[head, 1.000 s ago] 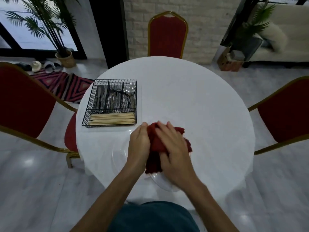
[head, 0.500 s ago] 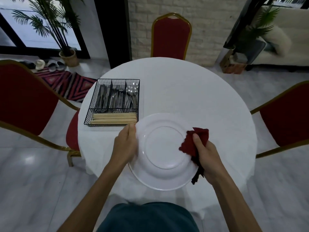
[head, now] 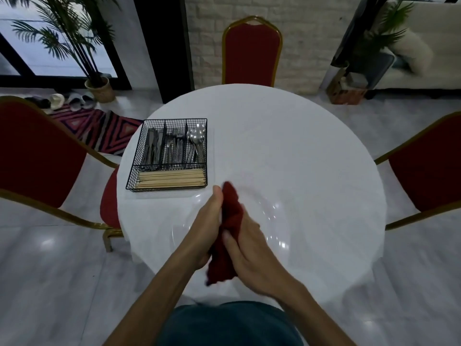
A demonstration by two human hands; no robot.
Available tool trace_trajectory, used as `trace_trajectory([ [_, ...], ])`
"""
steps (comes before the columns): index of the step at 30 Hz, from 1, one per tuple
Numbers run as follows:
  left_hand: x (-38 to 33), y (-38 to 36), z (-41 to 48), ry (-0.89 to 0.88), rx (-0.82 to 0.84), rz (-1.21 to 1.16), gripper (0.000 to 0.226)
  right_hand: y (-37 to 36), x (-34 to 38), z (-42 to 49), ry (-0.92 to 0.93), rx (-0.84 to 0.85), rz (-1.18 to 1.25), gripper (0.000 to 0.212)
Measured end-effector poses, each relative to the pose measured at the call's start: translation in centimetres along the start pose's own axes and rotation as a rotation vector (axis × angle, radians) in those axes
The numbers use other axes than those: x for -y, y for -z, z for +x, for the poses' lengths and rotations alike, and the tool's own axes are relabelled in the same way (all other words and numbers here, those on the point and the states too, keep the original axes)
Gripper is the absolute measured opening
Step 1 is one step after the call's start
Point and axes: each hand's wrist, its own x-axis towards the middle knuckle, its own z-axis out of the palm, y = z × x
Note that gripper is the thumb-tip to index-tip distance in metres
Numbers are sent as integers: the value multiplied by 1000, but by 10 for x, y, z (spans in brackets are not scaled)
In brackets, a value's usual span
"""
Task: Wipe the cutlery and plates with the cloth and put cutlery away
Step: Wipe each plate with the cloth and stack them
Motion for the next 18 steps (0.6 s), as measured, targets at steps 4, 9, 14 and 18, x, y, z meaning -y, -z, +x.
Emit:
trace_trajectory([
  [4,0,8,-3,-97,-58,56,57,2,-37,20,-171,-87,-239,79],
  [9,-8,26,-3,-33,-219,-168,48,6,-22,-8,-166,102,-427,65],
  [14,12,27,3,18,-152,-118,67,-7,11,-4,-22,244,-186,50],
  [18,14,16,5,21,-11,33,64,-3,-38,33,-141,-91,-431,60],
])
